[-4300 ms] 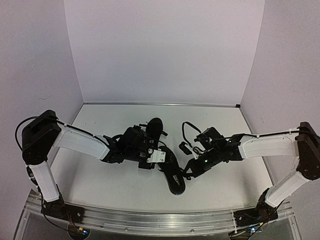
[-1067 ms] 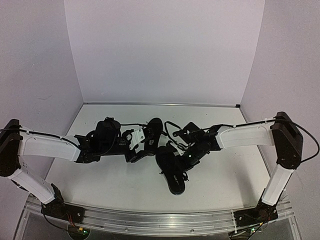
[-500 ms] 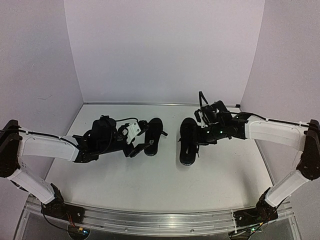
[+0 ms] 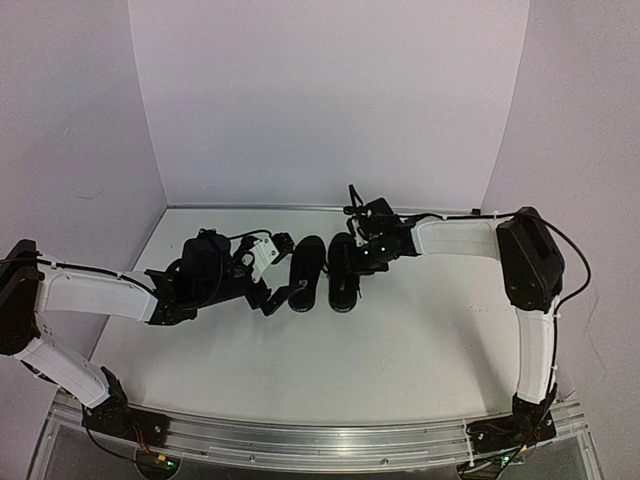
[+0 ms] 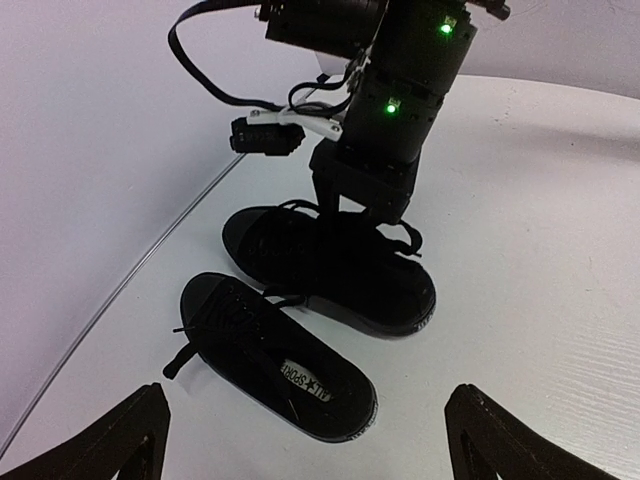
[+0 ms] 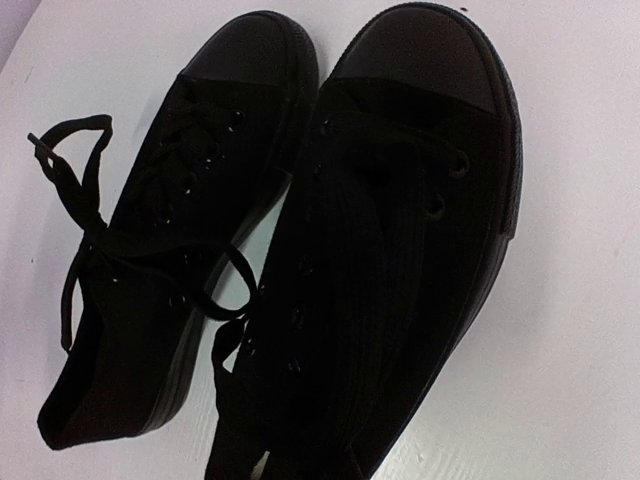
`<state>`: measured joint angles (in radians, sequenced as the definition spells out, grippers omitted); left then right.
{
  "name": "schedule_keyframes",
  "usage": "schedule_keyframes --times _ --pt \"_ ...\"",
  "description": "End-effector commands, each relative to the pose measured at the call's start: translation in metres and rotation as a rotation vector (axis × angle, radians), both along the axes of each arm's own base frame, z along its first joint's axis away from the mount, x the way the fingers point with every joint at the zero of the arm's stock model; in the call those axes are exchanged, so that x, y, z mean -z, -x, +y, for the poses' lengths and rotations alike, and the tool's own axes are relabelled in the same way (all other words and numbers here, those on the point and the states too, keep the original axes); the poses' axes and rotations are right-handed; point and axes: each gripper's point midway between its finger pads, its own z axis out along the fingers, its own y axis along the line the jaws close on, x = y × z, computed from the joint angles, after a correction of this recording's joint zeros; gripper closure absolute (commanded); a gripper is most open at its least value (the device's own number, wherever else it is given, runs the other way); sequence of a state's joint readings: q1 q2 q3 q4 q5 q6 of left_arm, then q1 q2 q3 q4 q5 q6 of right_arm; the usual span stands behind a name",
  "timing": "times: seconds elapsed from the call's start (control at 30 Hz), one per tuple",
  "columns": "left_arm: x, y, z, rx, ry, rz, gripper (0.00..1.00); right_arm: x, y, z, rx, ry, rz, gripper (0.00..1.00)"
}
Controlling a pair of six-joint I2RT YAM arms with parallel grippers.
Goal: Tie the shoes
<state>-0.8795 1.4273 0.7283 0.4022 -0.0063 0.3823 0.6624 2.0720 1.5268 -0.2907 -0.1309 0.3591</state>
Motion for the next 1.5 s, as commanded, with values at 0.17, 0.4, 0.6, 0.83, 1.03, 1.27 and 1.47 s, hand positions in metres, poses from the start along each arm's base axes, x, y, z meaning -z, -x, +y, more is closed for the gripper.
schedule_keyframes --times 0.17,0.4,0.6,0.83,1.03,1.27,1.47 --pt "-0.028 -0.006 0.012 -0.062 0.061 -0.058 0.01 -0.040 -0.025 0.048 -0.094 -0.177 -0.077 1.00" --pt "-0.014 -0.028 0.016 -0.169 0.047 0.069 0.00 -0.041 -0.013 0.034 -0.103 -0.137 -0.083 1.00" --pt "-0.016 -0.037 0.016 -0.181 0.080 0.107 0.00 -0.039 -0.004 0.029 -0.151 -0.113 -0.070 1.00" --pt "-0.019 -0.053 0.028 -0.262 0.150 0.214 0.00 -0.045 -0.003 0.021 -0.163 -0.102 -0.065 0.55" --pt "-0.023 -0.089 0.056 -0.373 0.223 0.475 0.00 -0.106 -0.009 0.006 -0.157 -0.133 -0.179 0.15" --pt "-0.029 -0.123 0.090 -0.431 0.378 0.768 0.00 -0.162 0.001 -0.004 -0.153 -0.219 -0.293 0.02" --pt "0.001 -0.113 0.120 -0.595 0.395 0.796 0.00 -0.152 0.026 -0.011 -0.112 -0.395 -0.326 0.02"
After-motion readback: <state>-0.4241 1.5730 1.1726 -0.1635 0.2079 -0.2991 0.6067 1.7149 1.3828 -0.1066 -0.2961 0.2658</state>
